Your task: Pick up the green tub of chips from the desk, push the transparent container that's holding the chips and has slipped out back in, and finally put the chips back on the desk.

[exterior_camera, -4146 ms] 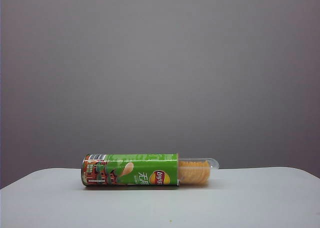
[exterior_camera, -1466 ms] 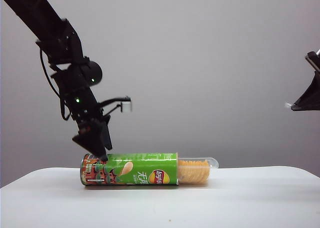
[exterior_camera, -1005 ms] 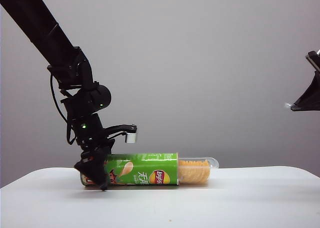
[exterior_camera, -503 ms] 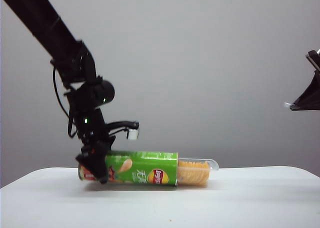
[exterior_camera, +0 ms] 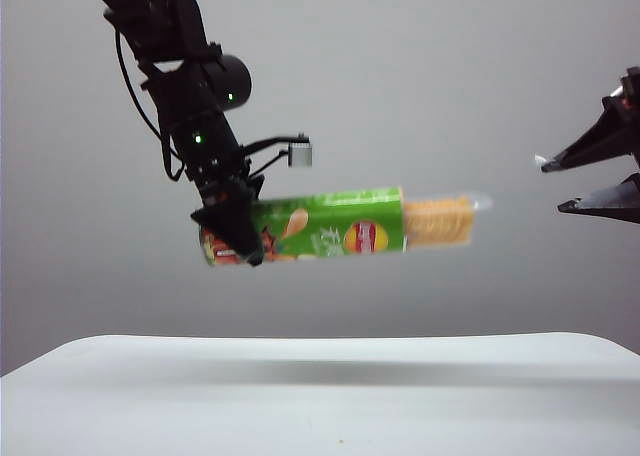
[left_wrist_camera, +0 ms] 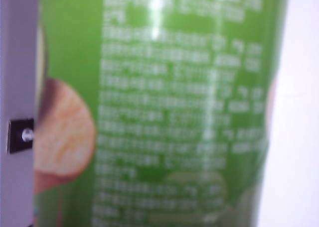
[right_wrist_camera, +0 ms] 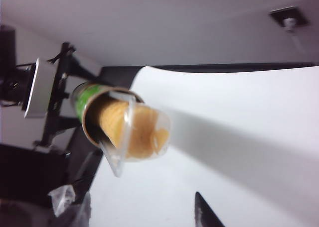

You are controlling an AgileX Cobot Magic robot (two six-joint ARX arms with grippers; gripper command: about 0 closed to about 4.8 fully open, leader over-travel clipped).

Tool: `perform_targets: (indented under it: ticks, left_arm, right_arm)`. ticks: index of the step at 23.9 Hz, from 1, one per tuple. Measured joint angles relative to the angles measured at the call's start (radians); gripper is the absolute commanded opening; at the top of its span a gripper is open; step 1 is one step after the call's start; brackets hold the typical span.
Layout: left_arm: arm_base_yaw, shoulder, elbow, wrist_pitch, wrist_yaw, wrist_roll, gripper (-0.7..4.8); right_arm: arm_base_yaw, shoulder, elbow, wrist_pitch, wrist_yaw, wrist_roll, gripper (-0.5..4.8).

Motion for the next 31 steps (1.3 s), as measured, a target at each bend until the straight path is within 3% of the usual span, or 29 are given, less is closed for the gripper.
perform_targets:
  ticks: [11, 13, 16, 19, 20, 23, 31]
  left_arm:
    - [-0.043, -0.001, 0.001, -0.013, 0.039, -0.003, 3.04]
    - [-0.050, -0.001, 0.001, -0.008, 0.044, -0.003, 3.04]
    - [-0.055, -0.001, 0.001, -0.006, 0.048, -0.003, 3.04]
    - [-0.054, -0.001, 0.000, -0.006, 0.044, -0.004, 3.04]
    - [-0.054, -0.001, 0.000, -0.005, 0.044, -0.006, 3.04]
    - [-0.055, 0.000, 0.000, -0.002, 0.041, -0.012, 3.04]
    - [-0.058, 0.000, -0.001, 0.001, 0.069, -0.029, 3.04]
  right_arm:
    - [0.058, 0.000, 0.000, 0.000, -0.024, 0.003, 2.60]
    - [0.078, 0.000, 0.000, 0.000, -0.019, 0.003, 2.29]
    - [0.093, 0.000, 0.000, 0.000, -0.005, 0.003, 0.95]
    - [0.090, 0.000, 0.000, 0.004, 0.000, 0.002, 0.57]
    - [0.089, 0.000, 0.000, 0.008, 0.002, 0.003, 0.19]
    - [0.088, -0.001, 0.000, 0.009, 0.006, 0.004, -0.03]
    - [0.105, -0.001, 0.000, 0.017, 0.012, 0.006, -0.03]
